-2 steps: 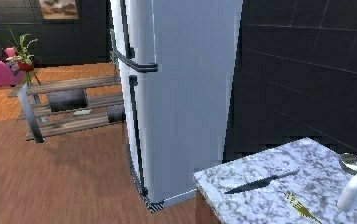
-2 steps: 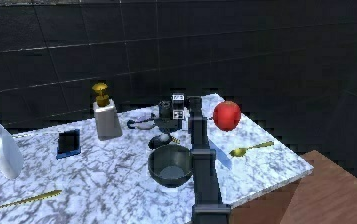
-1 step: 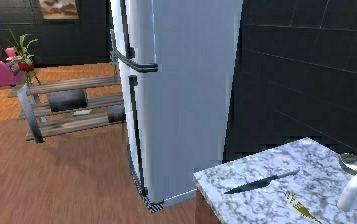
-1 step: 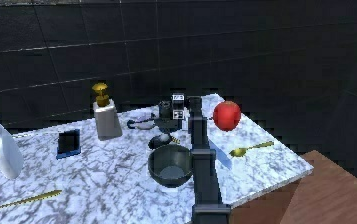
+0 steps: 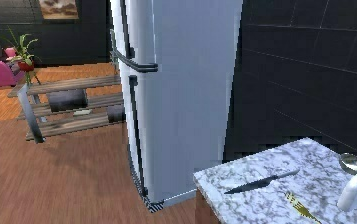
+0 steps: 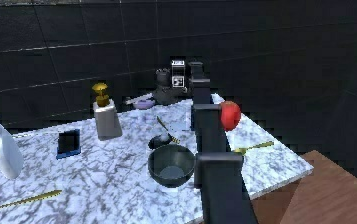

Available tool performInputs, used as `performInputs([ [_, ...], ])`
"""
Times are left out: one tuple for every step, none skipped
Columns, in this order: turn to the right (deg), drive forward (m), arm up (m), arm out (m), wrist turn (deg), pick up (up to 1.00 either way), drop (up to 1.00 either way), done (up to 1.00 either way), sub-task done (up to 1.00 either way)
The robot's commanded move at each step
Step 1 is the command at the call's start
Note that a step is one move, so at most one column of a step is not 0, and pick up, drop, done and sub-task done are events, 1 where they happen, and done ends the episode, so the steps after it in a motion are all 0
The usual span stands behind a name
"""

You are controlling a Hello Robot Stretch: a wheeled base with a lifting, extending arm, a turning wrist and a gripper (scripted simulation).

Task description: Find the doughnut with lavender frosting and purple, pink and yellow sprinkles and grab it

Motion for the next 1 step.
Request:
performInputs([
  [0.0, 0.00, 0.00, 0.00, 0.0, 0.00, 0.00, 1.00, 0.00],
])
